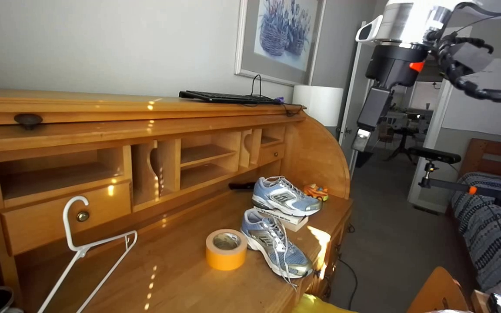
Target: Move the sneakers to the right and stack them together.
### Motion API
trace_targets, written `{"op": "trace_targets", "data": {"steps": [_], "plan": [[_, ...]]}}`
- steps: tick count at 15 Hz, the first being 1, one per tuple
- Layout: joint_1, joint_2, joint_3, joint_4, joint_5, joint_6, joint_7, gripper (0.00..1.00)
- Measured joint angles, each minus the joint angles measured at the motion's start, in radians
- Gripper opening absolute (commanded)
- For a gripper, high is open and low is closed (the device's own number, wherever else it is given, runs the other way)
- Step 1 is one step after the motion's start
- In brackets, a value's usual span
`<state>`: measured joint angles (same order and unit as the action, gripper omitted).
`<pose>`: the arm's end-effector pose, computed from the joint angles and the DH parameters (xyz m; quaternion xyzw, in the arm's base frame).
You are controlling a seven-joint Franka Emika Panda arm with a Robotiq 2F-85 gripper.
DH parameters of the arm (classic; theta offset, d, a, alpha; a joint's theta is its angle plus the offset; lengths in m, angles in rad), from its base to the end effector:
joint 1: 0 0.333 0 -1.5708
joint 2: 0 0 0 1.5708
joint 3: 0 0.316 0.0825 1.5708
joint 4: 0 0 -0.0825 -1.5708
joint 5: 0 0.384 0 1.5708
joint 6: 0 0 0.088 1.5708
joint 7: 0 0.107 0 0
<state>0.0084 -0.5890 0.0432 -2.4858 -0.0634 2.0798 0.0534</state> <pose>0.3889 0.0182 0.5075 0.9950 0.0094 0.0928 0.0364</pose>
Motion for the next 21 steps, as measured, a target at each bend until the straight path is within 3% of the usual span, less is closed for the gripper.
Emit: {"op": "trace_targets", "data": {"steps": [5, 8, 16, 21], "plan": [[-0.029, 0.097, -0.113, 0.004, 0.001, 0.145, -0.138, 1.00], [-0.034, 0.180, -0.149, 0.037, 0.003, 0.173, -0.190, 1.00], [-0.039, 0.243, -0.152, 0.080, -0.002, 0.173, -0.183, 1.00], [-0.096, 0.256, -0.149, 0.080, -0.011, 0.245, -0.106, 1.00]]}}
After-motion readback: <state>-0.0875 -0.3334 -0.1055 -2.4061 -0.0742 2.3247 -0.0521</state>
